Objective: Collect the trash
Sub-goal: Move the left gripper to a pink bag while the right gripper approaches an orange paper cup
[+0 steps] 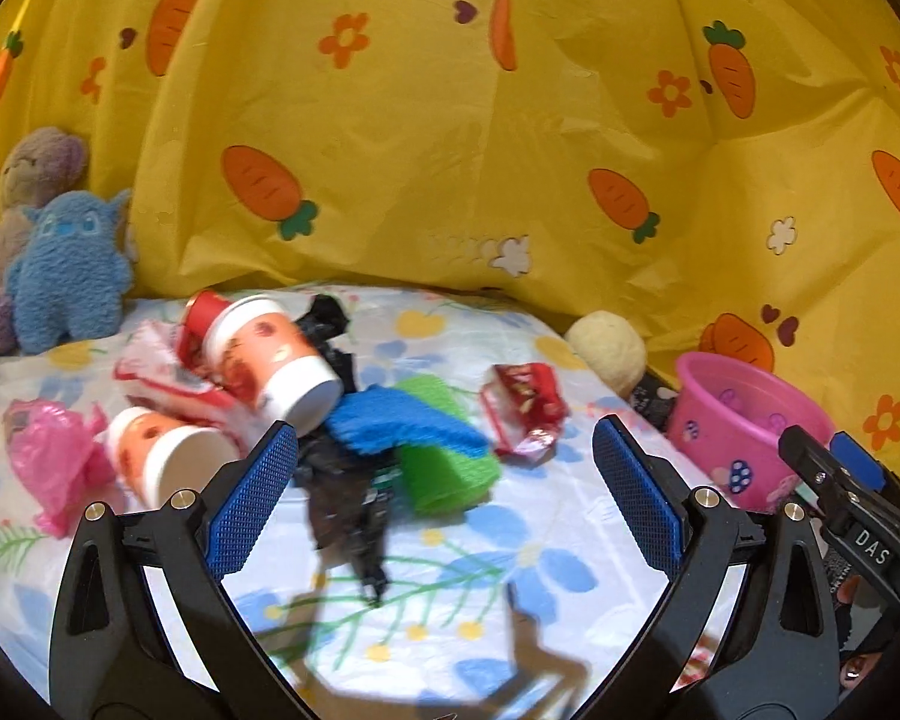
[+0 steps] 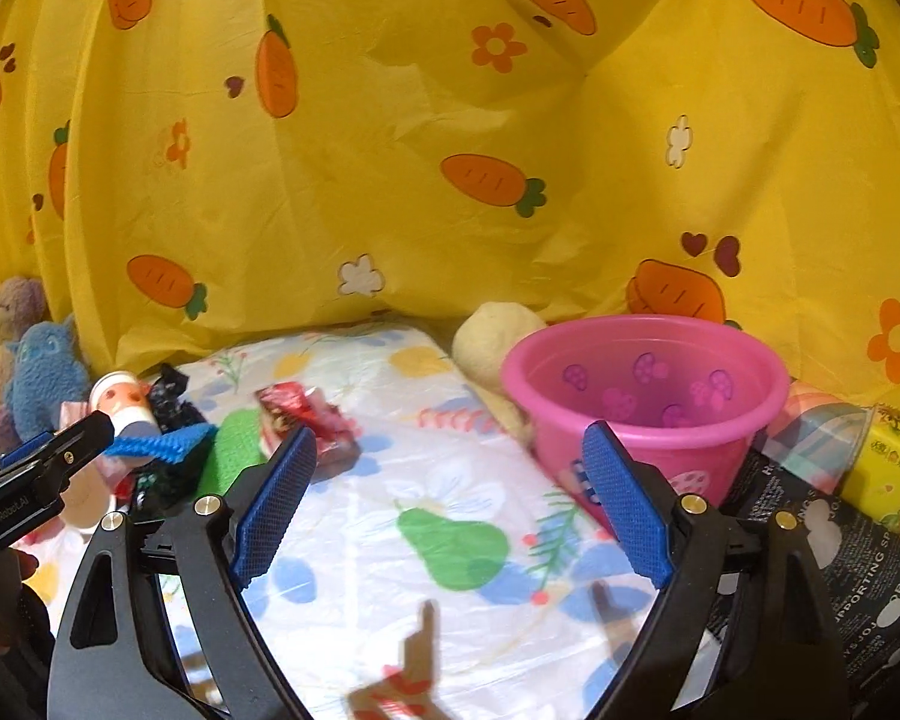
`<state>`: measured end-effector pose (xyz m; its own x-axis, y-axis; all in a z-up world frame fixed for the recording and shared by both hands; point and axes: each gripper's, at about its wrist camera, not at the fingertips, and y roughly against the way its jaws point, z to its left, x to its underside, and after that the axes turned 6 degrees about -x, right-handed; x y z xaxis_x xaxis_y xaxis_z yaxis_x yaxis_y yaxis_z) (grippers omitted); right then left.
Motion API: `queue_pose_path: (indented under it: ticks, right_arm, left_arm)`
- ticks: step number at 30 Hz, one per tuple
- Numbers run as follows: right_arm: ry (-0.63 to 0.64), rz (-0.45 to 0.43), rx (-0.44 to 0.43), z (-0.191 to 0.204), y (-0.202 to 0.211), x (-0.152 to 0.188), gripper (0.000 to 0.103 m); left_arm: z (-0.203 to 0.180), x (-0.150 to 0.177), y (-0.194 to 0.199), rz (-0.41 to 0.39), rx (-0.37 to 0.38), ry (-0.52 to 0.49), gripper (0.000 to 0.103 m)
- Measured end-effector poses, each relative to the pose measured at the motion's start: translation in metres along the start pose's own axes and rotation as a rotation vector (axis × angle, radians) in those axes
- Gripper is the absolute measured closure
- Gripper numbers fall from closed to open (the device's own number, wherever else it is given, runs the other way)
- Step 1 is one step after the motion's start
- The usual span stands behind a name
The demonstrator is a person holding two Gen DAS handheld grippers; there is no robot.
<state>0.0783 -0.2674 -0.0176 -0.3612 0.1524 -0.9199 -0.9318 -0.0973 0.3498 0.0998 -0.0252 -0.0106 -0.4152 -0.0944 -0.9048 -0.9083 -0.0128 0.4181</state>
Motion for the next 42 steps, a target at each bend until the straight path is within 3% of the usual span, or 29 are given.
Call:
queue_pose_path:
  ticks: [10, 20, 33, 39, 42]
  right_arm:
    - [0.101, 0.071, -0.219, 0.099, -0.008, 0.023, 0.016]
    - [0.208, 0.158, -0.387, 0.193, -0.032, 0.042, 0.023]
    - [0.238, 0.349, -0.499, 0.268, -0.092, 0.053, 0.046]
    - [0.235, 0.415, -0.510, 0.281, -0.110, 0.060, 0.067]
    - [0.225, 0.428, -0.530, 0.280, -0.113, 0.059, 0.083]
  left_arm:
    - [0.114, 0.017, 0.038, -0.007, -0.249, 0.117, 0.006]
    - [0.176, 0.019, 0.058, -0.026, -0.390, 0.192, 0.006]
    - [0.222, 0.015, 0.060, -0.039, -0.437, 0.249, 0.006]
    - [0.228, 0.015, 0.056, -0.036, -0.416, 0.253, 0.006]
    - [0.224, 0.016, 0.052, -0.028, -0.395, 0.241, 0.006]
